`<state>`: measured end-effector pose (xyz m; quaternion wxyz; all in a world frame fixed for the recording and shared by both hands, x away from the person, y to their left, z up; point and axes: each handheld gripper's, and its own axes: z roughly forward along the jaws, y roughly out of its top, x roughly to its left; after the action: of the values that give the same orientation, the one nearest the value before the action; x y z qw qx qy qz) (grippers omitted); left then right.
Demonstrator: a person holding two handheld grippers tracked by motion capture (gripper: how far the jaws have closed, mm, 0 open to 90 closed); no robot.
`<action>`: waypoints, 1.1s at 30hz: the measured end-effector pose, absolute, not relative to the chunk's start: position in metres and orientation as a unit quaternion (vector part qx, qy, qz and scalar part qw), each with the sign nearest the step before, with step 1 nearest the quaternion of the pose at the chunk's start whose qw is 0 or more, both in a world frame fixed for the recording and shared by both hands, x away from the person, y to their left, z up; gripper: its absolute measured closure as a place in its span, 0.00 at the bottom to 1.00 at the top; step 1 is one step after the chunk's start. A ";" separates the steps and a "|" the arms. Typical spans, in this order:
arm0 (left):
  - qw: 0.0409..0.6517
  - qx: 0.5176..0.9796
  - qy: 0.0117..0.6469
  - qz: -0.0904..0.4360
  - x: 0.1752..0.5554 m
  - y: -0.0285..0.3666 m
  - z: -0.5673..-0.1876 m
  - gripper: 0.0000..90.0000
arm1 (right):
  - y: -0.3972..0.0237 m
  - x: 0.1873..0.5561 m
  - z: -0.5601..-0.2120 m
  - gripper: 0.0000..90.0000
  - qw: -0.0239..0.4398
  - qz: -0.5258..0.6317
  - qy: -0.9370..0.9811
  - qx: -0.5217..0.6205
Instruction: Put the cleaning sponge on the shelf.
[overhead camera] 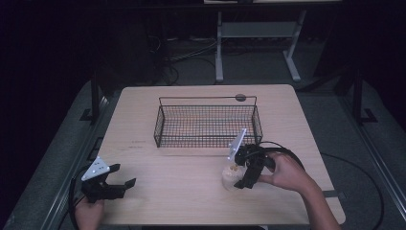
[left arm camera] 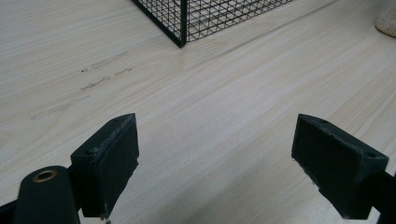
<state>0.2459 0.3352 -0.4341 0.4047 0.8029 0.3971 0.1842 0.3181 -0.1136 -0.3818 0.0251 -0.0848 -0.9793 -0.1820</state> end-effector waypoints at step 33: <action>0.410 0.798 0.400 0.185 0.246 0.337 -0.434 0.15 | -0.090 0.331 -0.379 0.32 0.032 -0.149 -0.986 -0.060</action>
<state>0.2457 0.3371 -0.4338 0.4104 0.7983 0.4001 0.1850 0.3306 -0.0902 -0.3791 0.0318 -0.0605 -0.9864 -0.1493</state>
